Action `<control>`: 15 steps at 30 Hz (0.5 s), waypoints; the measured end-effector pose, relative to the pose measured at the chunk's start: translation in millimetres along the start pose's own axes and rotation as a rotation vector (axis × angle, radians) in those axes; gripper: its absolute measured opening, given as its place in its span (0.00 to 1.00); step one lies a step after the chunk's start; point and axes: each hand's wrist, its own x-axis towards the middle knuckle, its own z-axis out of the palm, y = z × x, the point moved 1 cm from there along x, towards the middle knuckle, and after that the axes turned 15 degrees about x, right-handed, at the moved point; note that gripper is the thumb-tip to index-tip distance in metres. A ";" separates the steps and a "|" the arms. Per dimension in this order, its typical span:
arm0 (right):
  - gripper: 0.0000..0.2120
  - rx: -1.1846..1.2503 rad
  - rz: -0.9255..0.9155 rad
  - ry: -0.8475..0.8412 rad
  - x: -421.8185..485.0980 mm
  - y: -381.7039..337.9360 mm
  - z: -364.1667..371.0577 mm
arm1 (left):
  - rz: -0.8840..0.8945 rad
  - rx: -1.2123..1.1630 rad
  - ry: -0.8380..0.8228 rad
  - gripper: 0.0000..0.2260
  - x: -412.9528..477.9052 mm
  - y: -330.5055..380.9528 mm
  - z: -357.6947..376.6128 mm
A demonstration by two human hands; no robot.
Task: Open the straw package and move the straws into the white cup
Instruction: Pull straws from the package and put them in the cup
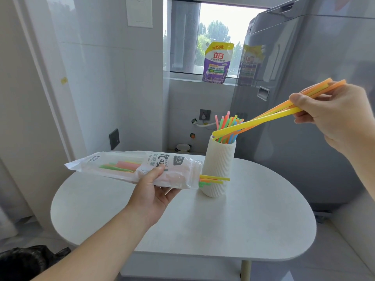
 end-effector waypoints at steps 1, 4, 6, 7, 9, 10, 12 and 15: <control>0.09 0.004 -0.001 -0.002 -0.1 -0.3 -0.2 | 0.002 0.001 -0.001 0.13 -0.1 0.0 0.0; 0.08 0.006 -0.003 -0.013 -0.9 -1.8 -0.4 | 0.004 0.002 0.001 0.14 0.3 -0.3 -0.2; 0.07 0.001 -0.005 -0.021 -1.9 -3.1 -0.1 | 0.003 0.001 0.002 0.14 0.1 -0.4 0.0; 0.07 -0.003 -0.006 -0.023 -2.5 -4.0 0.1 | 0.001 0.001 0.001 0.14 -0.3 -0.4 0.3; 0.07 -0.013 -0.005 -0.021 -2.3 -3.9 0.7 | 0.002 0.002 0.001 0.15 -0.8 -0.4 0.9; 0.07 -0.022 0.000 -0.021 -2.2 -3.5 1.2 | 0.004 0.001 0.001 0.16 -0.9 -0.5 1.1; 0.08 -0.029 0.013 -0.027 -2.0 -2.6 3.3 | 0.007 0.001 0.002 0.16 -1.3 -0.6 1.1; 0.07 -0.052 0.031 -0.076 0.4 -4.4 11.1 | 0.005 0.001 0.000 0.16 -2.0 -0.2 1.8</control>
